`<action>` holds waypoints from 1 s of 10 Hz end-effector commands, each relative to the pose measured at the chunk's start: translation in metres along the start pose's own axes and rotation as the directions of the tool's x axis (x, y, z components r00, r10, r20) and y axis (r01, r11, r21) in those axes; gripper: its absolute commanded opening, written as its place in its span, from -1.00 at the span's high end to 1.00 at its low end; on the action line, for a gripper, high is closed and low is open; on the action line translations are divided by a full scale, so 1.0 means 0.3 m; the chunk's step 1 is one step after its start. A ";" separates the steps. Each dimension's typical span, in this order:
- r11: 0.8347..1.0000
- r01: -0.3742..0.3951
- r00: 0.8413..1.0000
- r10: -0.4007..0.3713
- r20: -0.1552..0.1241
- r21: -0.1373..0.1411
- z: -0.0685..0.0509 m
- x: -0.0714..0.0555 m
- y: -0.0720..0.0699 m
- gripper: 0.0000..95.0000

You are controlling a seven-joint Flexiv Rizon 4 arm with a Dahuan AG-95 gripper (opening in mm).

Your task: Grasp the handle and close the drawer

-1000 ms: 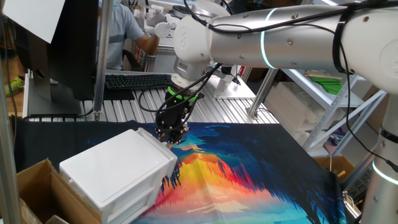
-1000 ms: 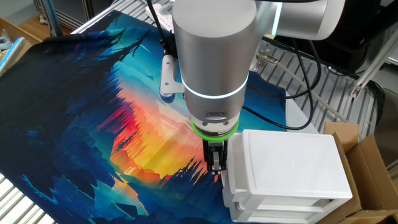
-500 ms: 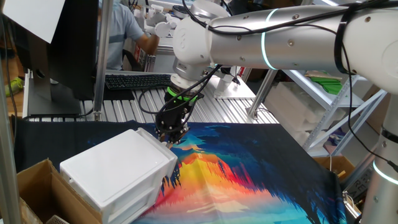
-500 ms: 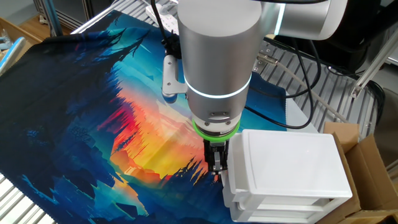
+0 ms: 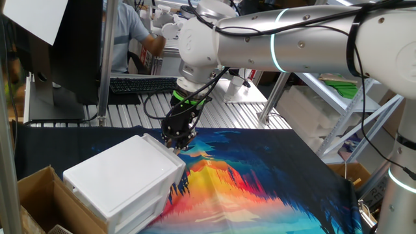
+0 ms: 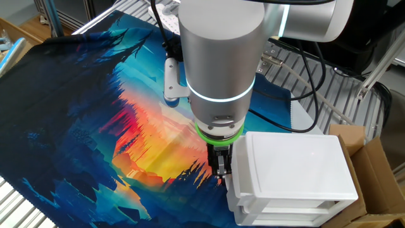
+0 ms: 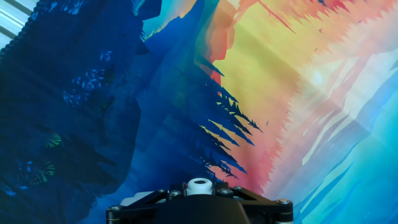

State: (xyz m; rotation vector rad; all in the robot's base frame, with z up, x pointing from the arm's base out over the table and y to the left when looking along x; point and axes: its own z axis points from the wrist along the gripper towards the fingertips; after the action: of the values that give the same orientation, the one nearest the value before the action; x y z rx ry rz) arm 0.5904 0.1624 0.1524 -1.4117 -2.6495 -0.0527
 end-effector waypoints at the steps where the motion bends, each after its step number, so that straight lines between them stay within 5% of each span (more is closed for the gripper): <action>1: 1.000 -0.003 1.000 0.003 -0.002 -0.003 0.001 -0.001 -0.002 1.00; 10: 1.000 0.029 1.000 -0.029 0.011 -0.002 0.001 -0.001 -0.002 1.00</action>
State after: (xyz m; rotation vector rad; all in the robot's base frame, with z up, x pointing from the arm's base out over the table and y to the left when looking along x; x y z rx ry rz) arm 0.5897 0.1626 0.1528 -1.3770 -2.6816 -0.0540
